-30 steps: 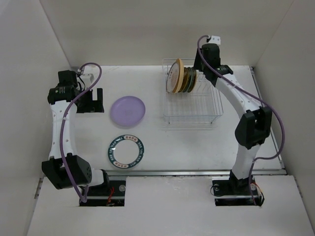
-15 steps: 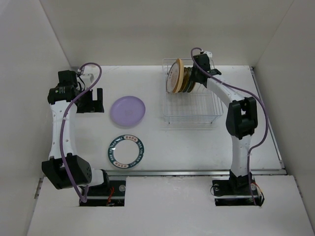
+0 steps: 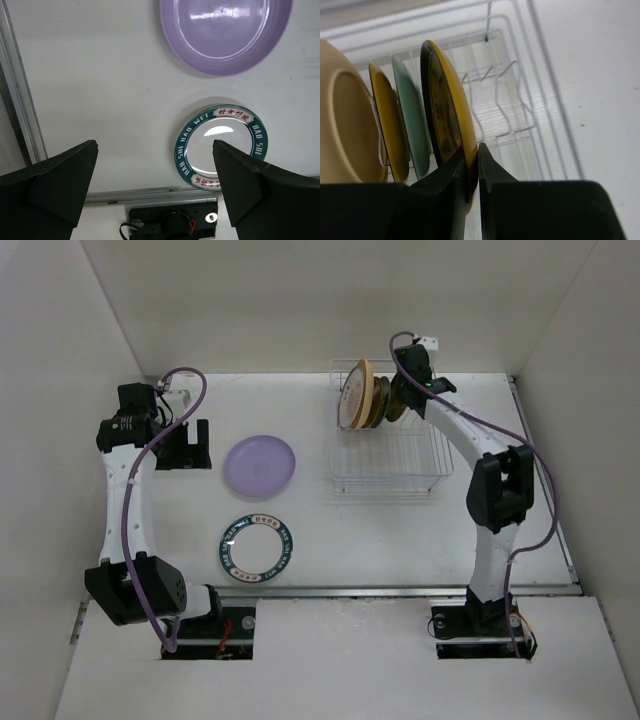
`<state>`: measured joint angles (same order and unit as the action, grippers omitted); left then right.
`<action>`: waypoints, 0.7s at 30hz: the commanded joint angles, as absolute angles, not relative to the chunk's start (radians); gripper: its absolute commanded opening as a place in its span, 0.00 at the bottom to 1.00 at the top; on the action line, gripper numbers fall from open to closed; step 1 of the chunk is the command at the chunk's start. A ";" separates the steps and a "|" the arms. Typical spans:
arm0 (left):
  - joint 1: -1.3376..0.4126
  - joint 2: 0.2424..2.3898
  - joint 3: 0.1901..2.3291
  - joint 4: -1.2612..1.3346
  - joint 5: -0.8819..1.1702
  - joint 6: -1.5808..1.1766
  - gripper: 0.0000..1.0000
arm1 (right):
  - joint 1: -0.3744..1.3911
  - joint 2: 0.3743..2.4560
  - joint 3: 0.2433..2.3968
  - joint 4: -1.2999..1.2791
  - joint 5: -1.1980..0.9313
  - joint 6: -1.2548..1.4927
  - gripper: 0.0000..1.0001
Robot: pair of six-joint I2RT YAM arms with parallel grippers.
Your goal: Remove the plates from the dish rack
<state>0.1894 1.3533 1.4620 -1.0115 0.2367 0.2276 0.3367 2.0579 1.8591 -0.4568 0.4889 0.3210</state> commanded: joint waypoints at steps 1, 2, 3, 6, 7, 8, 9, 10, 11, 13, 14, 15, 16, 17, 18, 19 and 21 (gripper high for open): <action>0.186 1.316 1.460 -1.023 0.261 0.233 0.99 | 0.368 1.849 1.870 -0.382 0.624 0.342 0.00; 0.186 1.307 1.460 -1.023 0.270 0.233 0.99 | 0.368 1.809 1.870 -0.382 0.647 0.342 0.00; 0.186 1.307 1.460 -1.023 0.270 0.233 0.99 | 0.377 1.792 1.870 -0.382 0.672 0.325 0.00; 0.186 1.298 1.469 -1.032 0.291 0.233 0.99 | 0.399 1.728 1.870 -0.419 0.773 0.301 0.00; 0.186 1.286 1.470 -1.032 0.291 0.233 0.99 | 0.399 1.711 1.870 -0.431 0.796 0.290 0.00; 0.186 1.285 1.470 -1.032 0.301 0.233 0.99 | 0.409 1.692 1.858 -0.431 0.831 0.290 0.00; 0.186 1.273 1.470 -1.032 0.301 0.233 0.99 | 0.410 1.657 1.842 -0.442 0.841 0.290 0.00; 0.186 1.261 1.470 -1.032 0.301 0.233 0.99 | 0.420 1.637 1.833 -0.442 0.841 0.290 0.00; 0.186 1.261 1.470 -1.041 0.301 0.233 0.99 | 0.420 1.617 1.824 -0.452 0.850 0.290 0.00; 0.186 1.240 1.460 -1.042 0.301 0.233 0.99 | 0.451 1.559 1.790 -0.453 0.859 0.290 0.00; 0.186 1.239 1.460 -1.042 0.301 0.233 0.99 | 0.465 1.539 1.780 -0.453 0.859 0.290 0.00; 0.186 1.229 1.460 -1.042 0.292 0.233 0.99 | 0.497 1.519 1.755 -0.453 0.859 0.290 0.00; 0.186 1.229 1.460 -1.042 0.291 0.233 0.99 | 0.515 1.485 1.741 -0.443 0.859 0.290 0.00; 0.186 1.220 1.450 -1.042 0.291 0.233 0.99 | 0.537 1.470 1.726 -0.443 0.859 0.266 0.00; 0.186 1.220 1.450 -1.042 0.301 0.233 0.99 | 0.581 1.459 1.712 -0.430 0.838 0.250 0.00; 0.186 1.210 1.450 -1.042 0.310 0.233 0.99 | 0.601 1.459 1.700 -0.430 0.795 0.241 0.00; 0.186 1.210 1.463 -1.042 0.359 0.233 0.99 | 0.633 1.448 1.687 -0.448 0.724 0.241 0.00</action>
